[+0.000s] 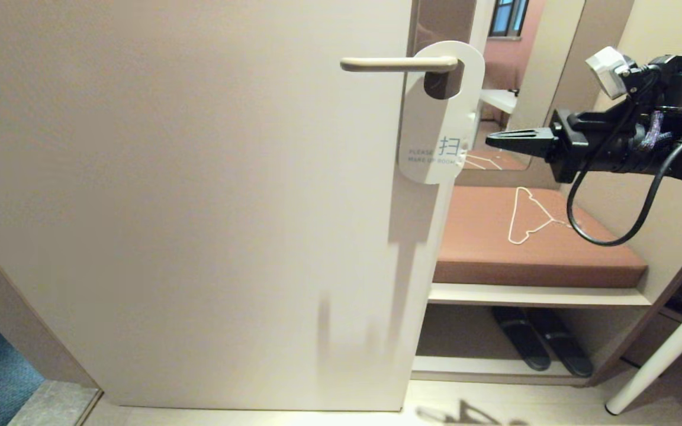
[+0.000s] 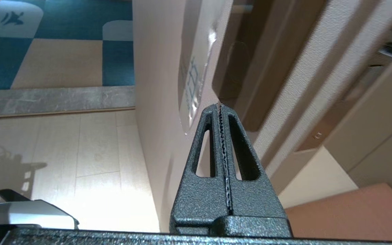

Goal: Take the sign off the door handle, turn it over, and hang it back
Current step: Take down the sign

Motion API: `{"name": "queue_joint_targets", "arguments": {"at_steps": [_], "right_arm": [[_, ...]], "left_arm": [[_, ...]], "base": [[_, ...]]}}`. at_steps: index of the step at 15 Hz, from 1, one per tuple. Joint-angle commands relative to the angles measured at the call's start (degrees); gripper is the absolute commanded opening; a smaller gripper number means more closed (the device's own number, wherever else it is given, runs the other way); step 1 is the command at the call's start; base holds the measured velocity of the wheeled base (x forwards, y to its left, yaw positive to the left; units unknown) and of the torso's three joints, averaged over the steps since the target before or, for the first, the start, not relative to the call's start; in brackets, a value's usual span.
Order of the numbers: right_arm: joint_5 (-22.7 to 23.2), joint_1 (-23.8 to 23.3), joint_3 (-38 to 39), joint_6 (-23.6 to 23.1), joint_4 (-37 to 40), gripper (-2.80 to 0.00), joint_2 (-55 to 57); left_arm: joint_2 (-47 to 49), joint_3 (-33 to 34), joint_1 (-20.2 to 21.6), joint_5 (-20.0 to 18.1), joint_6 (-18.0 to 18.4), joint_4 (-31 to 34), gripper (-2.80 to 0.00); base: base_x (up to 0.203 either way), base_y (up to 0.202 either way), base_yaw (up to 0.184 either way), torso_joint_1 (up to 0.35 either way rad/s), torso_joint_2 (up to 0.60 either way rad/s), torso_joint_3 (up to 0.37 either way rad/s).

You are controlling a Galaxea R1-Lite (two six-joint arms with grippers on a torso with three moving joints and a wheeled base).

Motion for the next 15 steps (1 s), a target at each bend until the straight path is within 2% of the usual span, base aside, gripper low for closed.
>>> {"name": "queue_joint_targets", "arguments": {"at_steps": [1,6,7,15], "right_arm": [[0.32,0.35,0.38,-0.21,-0.28,-2.80,0.25],[0.23,0.35,0.93,-0.63,-0.20,-2.80,0.34],[0.19,0.35,1.40,-0.69,-0.27,0.00,0.34],[0.94,0.90,3.13,-0.81,0.44,0.00,0.22]], "left_arm": [[0.05,-0.05,0.00,-0.05,0.02,-0.03,-2.80],[0.05,-0.06,0.00,-0.04,0.02,-0.03,-2.80],[0.05,-0.06,0.00,-0.05,0.02,-0.03,-2.80],[0.05,0.02,0.00,-0.01,0.02,-0.06,-2.80]], "base": [[0.000,0.000,0.000,0.000,0.00,0.000],[0.000,0.000,0.000,0.000,0.00,0.000],[0.000,0.000,0.000,0.000,0.00,0.000],[0.000,0.000,0.000,0.000,0.00,0.000]]}}
